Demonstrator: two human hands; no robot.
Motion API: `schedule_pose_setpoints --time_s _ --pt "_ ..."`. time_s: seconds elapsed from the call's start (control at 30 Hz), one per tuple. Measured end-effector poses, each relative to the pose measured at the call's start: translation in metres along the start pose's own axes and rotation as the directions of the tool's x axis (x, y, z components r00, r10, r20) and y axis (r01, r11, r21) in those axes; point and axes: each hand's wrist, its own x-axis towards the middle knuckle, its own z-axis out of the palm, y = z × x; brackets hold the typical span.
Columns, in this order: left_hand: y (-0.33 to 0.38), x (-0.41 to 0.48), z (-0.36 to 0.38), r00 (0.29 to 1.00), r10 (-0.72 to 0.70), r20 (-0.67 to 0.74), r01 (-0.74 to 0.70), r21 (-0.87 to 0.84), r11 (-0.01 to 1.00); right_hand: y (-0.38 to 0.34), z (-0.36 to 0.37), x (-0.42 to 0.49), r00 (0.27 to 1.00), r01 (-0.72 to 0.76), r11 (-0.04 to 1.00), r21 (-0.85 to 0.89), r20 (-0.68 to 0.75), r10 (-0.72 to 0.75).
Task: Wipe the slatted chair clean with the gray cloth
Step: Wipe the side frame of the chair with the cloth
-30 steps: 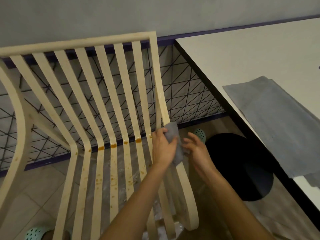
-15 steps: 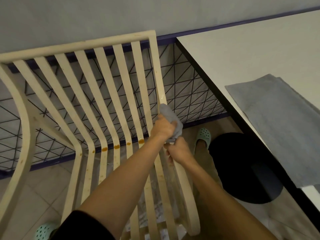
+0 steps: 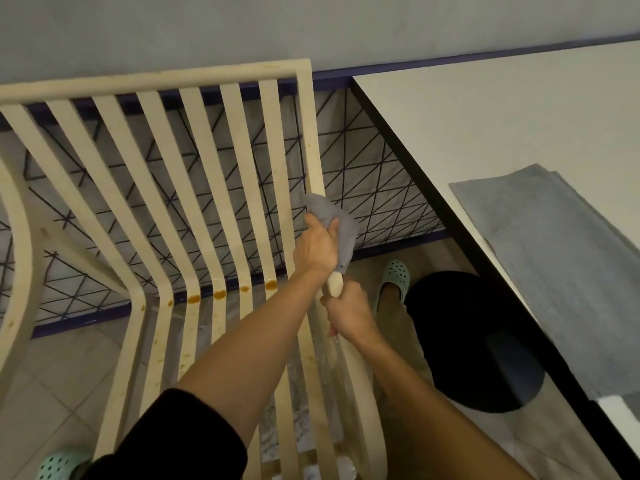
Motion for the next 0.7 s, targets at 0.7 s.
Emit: schedule_pose_setpoints --time_s 0.7 --pt "0.002 0.039 -0.019 0.991 0.092 0.096 -0.107 0.168 0.98 -0.016 -0.003 0.048 0.999 -0.015 0.999 0.038 0.047 0.013"
